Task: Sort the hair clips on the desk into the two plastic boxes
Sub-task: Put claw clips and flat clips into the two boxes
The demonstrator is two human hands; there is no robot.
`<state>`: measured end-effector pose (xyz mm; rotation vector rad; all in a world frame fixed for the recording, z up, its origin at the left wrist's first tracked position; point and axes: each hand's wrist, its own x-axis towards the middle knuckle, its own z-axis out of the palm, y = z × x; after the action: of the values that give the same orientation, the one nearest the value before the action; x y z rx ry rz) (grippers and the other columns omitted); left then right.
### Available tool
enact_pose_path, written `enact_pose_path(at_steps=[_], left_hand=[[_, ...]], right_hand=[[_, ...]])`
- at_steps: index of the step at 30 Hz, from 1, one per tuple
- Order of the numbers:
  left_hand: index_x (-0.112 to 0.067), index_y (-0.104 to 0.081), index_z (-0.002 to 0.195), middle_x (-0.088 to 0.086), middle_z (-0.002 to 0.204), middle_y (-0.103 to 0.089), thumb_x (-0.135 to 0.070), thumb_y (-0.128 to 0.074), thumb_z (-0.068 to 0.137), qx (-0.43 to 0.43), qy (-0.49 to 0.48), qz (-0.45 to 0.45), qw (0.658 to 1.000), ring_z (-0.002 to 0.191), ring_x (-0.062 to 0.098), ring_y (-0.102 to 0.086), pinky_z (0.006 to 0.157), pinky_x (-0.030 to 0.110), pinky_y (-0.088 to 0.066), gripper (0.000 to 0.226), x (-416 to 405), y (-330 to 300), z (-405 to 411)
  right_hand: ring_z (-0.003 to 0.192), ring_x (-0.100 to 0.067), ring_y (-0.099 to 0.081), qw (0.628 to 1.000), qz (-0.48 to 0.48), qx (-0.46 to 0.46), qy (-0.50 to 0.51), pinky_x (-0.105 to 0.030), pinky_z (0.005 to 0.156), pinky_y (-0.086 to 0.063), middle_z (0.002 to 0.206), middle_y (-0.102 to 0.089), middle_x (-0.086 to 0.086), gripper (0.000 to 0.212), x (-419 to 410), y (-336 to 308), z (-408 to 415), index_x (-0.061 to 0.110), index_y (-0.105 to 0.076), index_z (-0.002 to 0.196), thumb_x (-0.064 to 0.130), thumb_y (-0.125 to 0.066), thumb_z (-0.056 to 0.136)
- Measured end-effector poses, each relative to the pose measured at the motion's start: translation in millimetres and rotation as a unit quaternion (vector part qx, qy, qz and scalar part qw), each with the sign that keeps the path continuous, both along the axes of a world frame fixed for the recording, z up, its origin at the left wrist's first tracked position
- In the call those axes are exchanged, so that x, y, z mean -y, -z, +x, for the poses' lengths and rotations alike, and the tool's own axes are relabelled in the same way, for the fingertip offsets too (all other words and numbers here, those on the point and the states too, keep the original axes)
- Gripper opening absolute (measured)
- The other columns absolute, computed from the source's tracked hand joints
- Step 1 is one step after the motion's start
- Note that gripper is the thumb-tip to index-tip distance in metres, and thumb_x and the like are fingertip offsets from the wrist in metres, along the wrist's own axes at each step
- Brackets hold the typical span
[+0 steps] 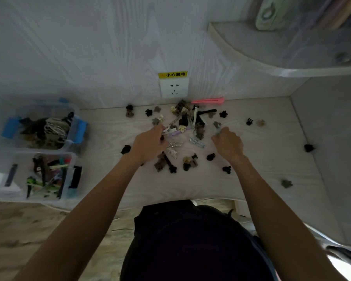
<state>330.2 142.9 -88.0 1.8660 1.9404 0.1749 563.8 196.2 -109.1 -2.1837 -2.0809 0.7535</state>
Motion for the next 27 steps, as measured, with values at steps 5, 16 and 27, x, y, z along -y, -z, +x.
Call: enact_pose_path(at_steps=[5, 16, 27], left_hand=[[-0.017, -0.039, 0.136, 0.010, 0.123, -0.057, -0.027, -0.058, 0.085, -0.007, 0.037, -0.020, 0.999, 0.105, 0.029, -0.057, 0.084, 0.035, -0.043, 0.055, -1, 9, 1], [-0.020, -0.053, 0.129, 0.007, 0.122, -0.060, -0.030, -0.057, 0.088, -0.043, 0.084, -0.049, 0.994, 0.108, 0.026, -0.056, 0.085, 0.033, -0.044, 0.042, -4, 17, -17], [-0.020, -0.059, 0.120, 0.005, 0.113, -0.062, -0.034, -0.056, 0.089, -0.069, 0.204, -0.069, 0.974, 0.103, 0.023, -0.058, 0.080, 0.030, -0.043, 0.034, -20, 17, -20]], right_hand=[[0.082, -0.034, -0.059, 0.989, 0.042, -0.060, -0.124, -0.032, 0.062, -0.035, 0.093, -0.063, -0.018, 0.036, 13, -12, -14, 0.003, -0.040, 0.120, 0.026, -0.045, 0.093], [0.088, -0.031, -0.060, 0.980, 0.050, 0.060, -0.183, -0.034, 0.074, -0.035, 0.100, -0.065, -0.014, 0.035, 11, 10, -32, 0.008, -0.045, 0.115, 0.035, -0.047, 0.093], [0.092, -0.031, -0.057, 0.994, -0.002, -0.030, -0.105, -0.029, 0.065, -0.032, 0.104, -0.061, -0.016, 0.034, 9, 5, -25, 0.003, -0.052, 0.105, 0.034, -0.048, 0.093]])
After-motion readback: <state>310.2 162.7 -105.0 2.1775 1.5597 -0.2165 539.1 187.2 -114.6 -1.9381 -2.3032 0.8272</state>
